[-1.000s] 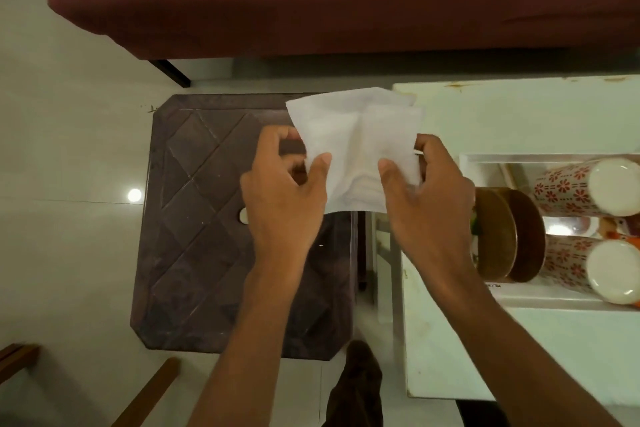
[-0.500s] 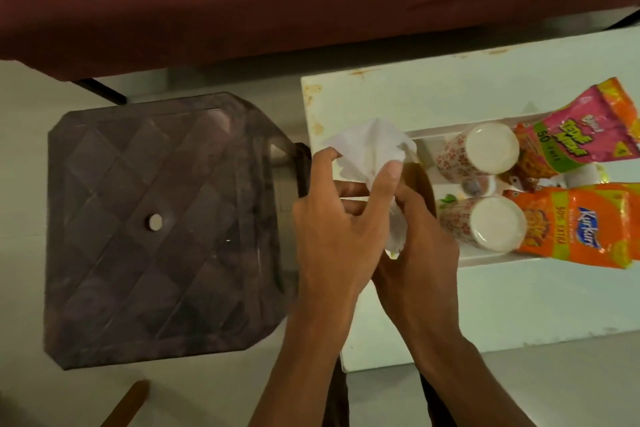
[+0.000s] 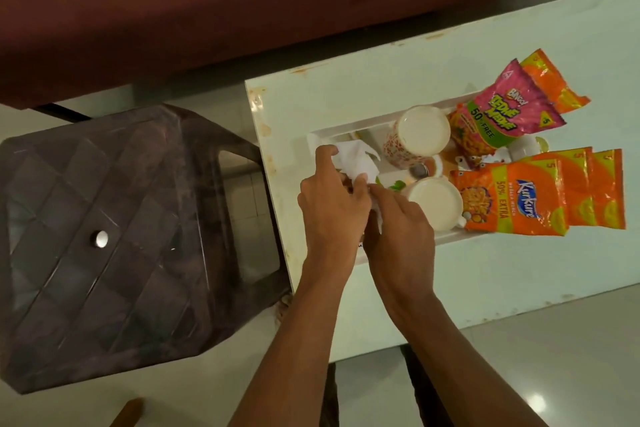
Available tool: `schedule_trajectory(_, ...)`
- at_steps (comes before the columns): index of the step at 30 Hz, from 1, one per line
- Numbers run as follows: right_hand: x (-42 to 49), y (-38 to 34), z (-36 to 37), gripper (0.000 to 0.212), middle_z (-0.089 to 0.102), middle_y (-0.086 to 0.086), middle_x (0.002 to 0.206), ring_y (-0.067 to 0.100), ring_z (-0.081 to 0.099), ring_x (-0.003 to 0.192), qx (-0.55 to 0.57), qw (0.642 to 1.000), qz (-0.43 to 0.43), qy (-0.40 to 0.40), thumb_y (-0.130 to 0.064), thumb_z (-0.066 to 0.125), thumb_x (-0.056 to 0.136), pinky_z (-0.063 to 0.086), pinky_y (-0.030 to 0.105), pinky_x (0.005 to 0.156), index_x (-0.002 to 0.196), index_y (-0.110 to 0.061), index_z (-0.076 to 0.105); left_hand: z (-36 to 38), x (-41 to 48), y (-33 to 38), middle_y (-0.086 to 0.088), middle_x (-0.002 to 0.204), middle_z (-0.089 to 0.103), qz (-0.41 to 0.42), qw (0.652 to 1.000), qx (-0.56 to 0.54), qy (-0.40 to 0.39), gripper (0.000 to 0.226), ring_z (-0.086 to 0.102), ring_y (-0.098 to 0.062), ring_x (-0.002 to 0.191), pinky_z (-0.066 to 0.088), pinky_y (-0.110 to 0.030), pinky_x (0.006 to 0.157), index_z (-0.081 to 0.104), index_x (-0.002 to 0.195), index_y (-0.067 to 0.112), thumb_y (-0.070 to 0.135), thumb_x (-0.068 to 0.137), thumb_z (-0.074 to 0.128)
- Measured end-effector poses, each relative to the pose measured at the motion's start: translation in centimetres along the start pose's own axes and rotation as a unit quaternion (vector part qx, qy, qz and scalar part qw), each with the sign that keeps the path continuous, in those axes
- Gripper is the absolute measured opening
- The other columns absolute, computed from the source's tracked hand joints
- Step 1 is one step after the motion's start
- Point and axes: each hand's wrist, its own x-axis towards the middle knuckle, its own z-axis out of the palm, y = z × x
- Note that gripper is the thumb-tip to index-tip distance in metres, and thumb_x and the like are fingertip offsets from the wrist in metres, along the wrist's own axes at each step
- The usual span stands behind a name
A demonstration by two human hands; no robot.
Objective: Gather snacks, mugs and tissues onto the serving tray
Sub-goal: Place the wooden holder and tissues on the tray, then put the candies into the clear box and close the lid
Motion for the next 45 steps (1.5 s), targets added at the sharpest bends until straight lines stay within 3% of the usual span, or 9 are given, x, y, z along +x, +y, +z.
schedule_trajectory(6, 0.1, 0.0, 0.2, 0.030, 0.071, 0.007, 0.107, 0.025, 0.067, 0.095, -0.012, 1.000, 0.017, 0.009, -0.017, 0.062, 0.092, 0.056, 0.035, 0.075, 0.122, -0.012, 0.061, -0.1, -0.2, -0.7, -0.002, 0.103, 0.074, 0.003, 0.999, -0.016, 0.037, 0.032, 0.063, -0.009, 0.075, 0.059, -0.029, 0.081, 0.055, 0.123, 0.022, 0.033, 0.094, 0.061)
schedule_trajectory(12, -1.9, 0.2, -2.4, 0.022, 0.073, 0.002, 0.104, 0.021, 0.069, 0.087, 0.039, 0.997, 0.035, 0.057, -0.017, 0.065, 0.089, 0.057, 0.031, 0.068, 0.111, -0.016, 0.066, -1.6, -1.3, -2.9, -0.006, 0.103, 0.071, -0.030, 0.998, -0.046, 0.022, 0.029, 0.073, -0.022, 0.084, 0.062, -0.041, 0.079, 0.058, 0.121, 0.022, 0.037, 0.096, 0.057)
schedule_trajectory(17, -5.3, 4.0, -8.9, 0.026, 0.071, -0.009, 0.107, 0.005, 0.068, 0.086, 0.136, 0.986, 0.049, 0.086, -0.021, 0.069, 0.086, 0.050, 0.007, 0.064, 0.112, -0.021, 0.069, -2.8, -2.9, -5.4, -0.004, 0.096, 0.074, -0.030, 0.999, -0.036, 0.006, 0.021, 0.074, -0.014, 0.073, 0.062, -0.043, 0.073, 0.058, 0.114, 0.026, 0.036, 0.096, 0.059)
schedule_trajectory(20, -4.4, 7.9, -14.7, 0.020, 0.068, -0.022, 0.100, -0.007, 0.065, 0.083, 0.146, 0.979, 0.077, 0.121, -0.031, 0.065, 0.087, 0.045, 0.003, 0.054, 0.106, -0.031, 0.067, -3.1, -3.0, -6.9, -0.004, 0.095, 0.074, -0.038, 0.999, -0.020, 0.014, 0.024, 0.073, -0.010, 0.075, 0.061, -0.046, 0.078, 0.059, 0.116, 0.022, 0.035, 0.096, 0.059)
schedule_trajectory(24, 1.5, 16.2, -21.9, 0.016, 0.071, -0.017, 0.089, -0.008, 0.066, 0.080, 0.136, 0.971, 0.109, 0.161, -0.032, 0.063, 0.088, 0.047, 0.004, 0.072, 0.103, -0.031, 0.067, -2.3, -2.8, -8.2, -0.010, 0.107, 0.073, -0.077, 0.997, 0.008, 0.021, 0.028, 0.072, -0.028, 0.096, 0.056, -0.052, 0.089, 0.062, 0.119, 0.017, 0.032, 0.095, 0.059)
schedule_trajectory(27, 8.0, 22.8, -23.9, 0.017, 0.073, -0.008, 0.096, 0.002, 0.067, 0.085, 0.144, 0.973, 0.146, 0.101, -0.031, 0.063, 0.088, 0.050, 0.019, 0.087, 0.104, -0.028, 0.068, -1.4, -2.6, -8.3, -0.013, 0.114, 0.071, -0.095, 0.994, 0.036, 0.042, 0.030, 0.069, -0.035, 0.102, 0.053, -0.056, 0.094, 0.063, 0.119, 0.016, 0.034, 0.096, 0.058)
schedule_trajectory(32, 15.7, 30.1, -21.3, 0.031, 0.064, 0.021, 0.108, 0.030, 0.061, 0.094, 0.333, 0.901, 0.250, -0.123, -0.001, 0.050, 0.095, 0.046, 0.038, 0.094, 0.123, 0.007, 0.056, 1.1, -2.0, -7.5, -0.012, 0.124, 0.066, -0.140, 0.988, -0.020, 0.054, 0.032, 0.065, -0.033, 0.110, 0.051, -0.057, 0.097, 0.055, 0.125, 0.025, 0.036, 0.096, 0.057)
schedule_trajectory(36, 17.7, 31.6, -18.4, 0.037, 0.067, 0.014, 0.118, 0.030, 0.065, 0.109, 0.330, 0.872, 0.241, -0.268, -0.018, 0.063, 0.090, 0.048, 0.040, 0.095, 0.125, -0.007, 0.058, 3.3, -1.0, -7.2, -0.017, 0.125, 0.063, -0.180, 0.973, -0.124, 0.070, 0.035, 0.065, -0.033, 0.106, 0.054, -0.049, 0.088, 0.054, 0.130, 0.017, 0.030, 0.097, 0.057)
schedule_trajectory(45, 20.3, 31.2, -14.4, 0.041, 0.069, 0.010, 0.118, 0.028, 0.069, 0.102, 0.352, 0.820, 0.242, -0.381, -0.026, 0.065, 0.089, 0.057, 0.039, 0.080, 0.128, -0.015, 0.058, 4.2, 0.7, -7.3, -0.017, 0.121, 0.064, -0.204, 0.951, -0.224, 0.054, 0.038, 0.062, -0.035, 0.110, 0.048, -0.050, 0.097, 0.051, 0.138, 0.015, 0.022, 0.100, 0.054)
